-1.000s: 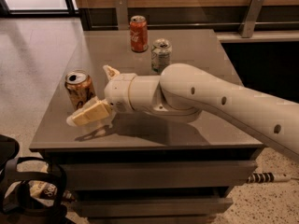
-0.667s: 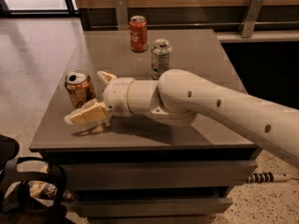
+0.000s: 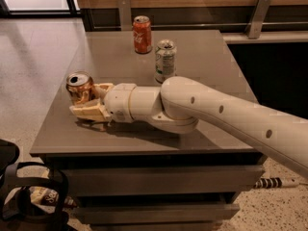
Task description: Knock orange can over
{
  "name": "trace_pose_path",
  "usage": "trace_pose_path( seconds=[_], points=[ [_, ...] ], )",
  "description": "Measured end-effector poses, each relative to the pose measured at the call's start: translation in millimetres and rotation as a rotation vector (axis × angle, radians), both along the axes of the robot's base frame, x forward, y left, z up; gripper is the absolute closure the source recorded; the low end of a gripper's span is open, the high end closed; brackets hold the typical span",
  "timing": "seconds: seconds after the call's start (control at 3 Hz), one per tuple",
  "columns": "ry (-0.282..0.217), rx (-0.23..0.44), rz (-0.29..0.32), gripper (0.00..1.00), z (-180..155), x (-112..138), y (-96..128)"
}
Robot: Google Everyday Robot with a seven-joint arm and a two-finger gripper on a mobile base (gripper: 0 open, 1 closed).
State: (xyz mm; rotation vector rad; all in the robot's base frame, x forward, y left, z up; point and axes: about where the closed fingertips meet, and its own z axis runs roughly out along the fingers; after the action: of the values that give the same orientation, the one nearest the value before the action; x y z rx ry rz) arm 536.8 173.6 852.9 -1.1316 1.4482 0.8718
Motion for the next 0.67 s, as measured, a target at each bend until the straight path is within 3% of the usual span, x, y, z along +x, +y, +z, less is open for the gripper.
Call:
trace_pose_path(
  seconds=[0.33, 0.67],
  points=[
    [-0.001, 0.0, 0.005, 0.9, 0.8, -1.5, 2.6],
    [0.0, -0.007, 0.007, 1.0, 1.8, -1.9, 2.7]
  ],
)
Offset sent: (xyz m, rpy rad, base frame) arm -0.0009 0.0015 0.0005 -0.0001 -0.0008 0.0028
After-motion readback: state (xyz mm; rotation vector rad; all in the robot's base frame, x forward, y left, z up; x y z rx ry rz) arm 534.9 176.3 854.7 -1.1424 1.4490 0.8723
